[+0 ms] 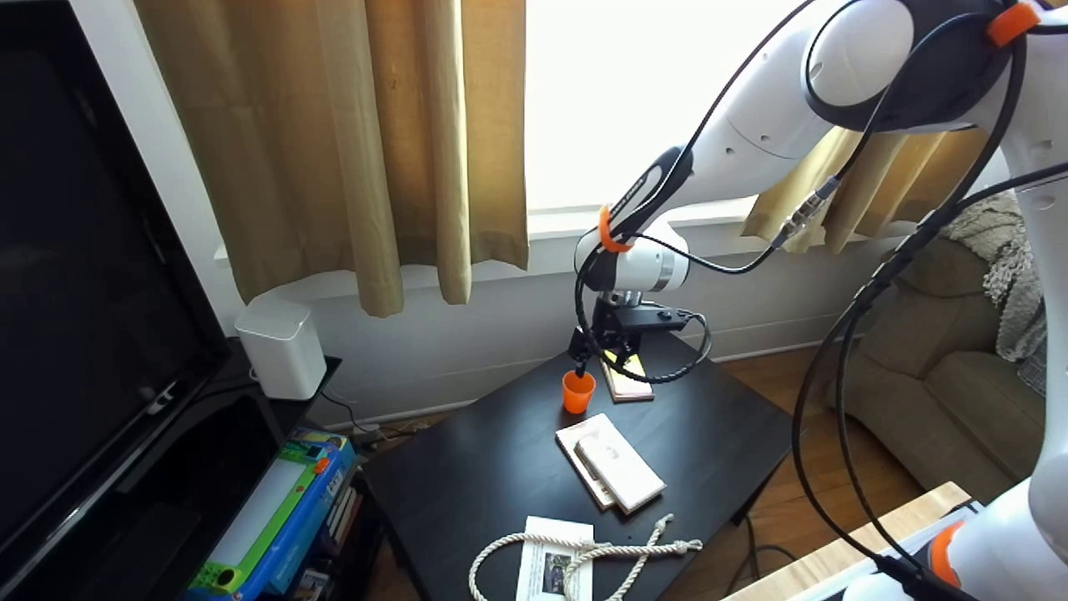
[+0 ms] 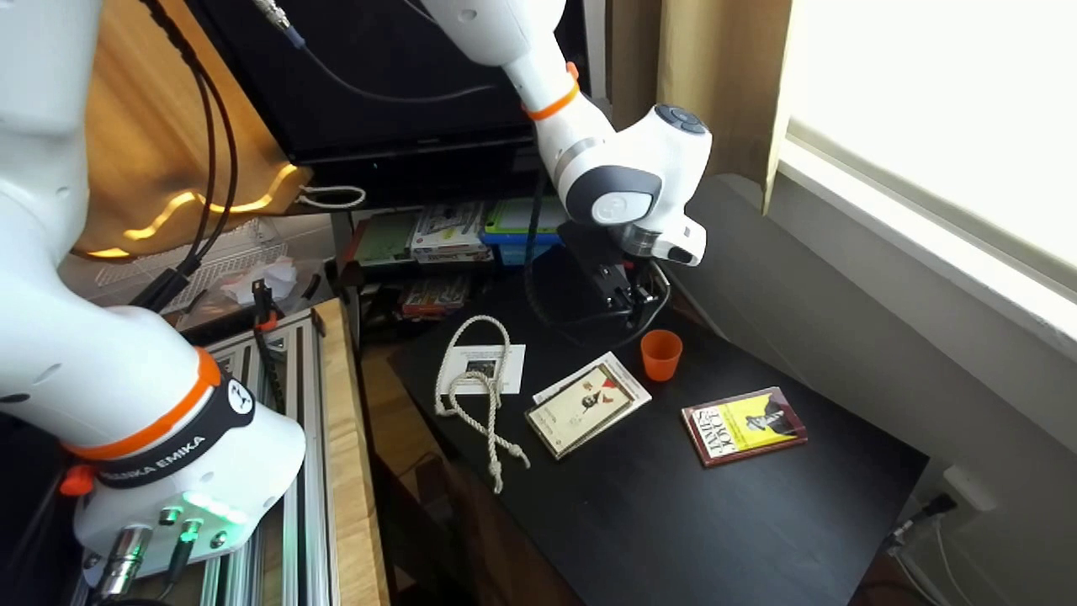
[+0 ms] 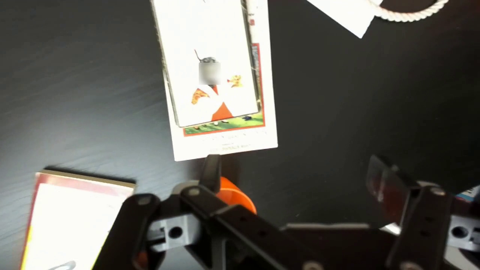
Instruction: Move the orange cup to the right then put the book on top
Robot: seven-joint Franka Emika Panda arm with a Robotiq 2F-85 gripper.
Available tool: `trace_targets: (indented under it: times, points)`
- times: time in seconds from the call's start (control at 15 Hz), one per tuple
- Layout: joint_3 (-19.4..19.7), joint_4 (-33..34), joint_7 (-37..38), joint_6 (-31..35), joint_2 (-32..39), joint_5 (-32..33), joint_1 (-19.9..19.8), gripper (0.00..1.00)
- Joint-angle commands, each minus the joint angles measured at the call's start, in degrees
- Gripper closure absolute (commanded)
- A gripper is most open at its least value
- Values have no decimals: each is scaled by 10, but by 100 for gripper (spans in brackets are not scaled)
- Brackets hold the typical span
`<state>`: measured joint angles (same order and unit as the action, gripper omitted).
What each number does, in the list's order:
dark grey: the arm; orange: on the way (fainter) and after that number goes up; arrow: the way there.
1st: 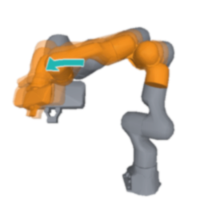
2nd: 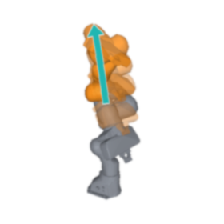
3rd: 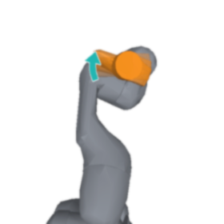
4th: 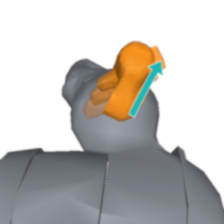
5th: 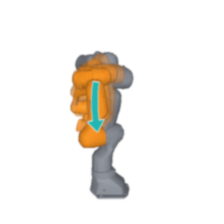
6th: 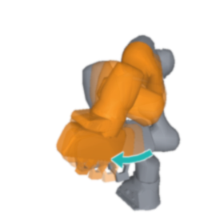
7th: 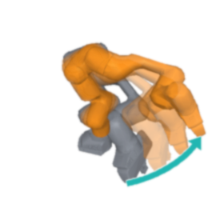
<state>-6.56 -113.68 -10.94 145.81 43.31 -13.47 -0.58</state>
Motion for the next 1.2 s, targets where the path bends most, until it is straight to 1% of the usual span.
trace_targets:
  times: [0.0,0.07,0.2,0.67,0.73,0.87,1.07,1.13]
  points:
    - [-29,9,-13,5,12,-4,-27,0]
    - [-42,15,-25,5,20,-12,-41,0]
    - [-52,22,-36,5,25,-18,-56,0]
    - [-56,24,-38,5,25,-21,-58,0]
    - [-32,25,-13,15,27,-2,-34,0]
    - [13,43,20,14,46,49,4,0]
    - [47,62,52,33,71,94,34,0]
    - [60,69,70,54,83,106,47,0]
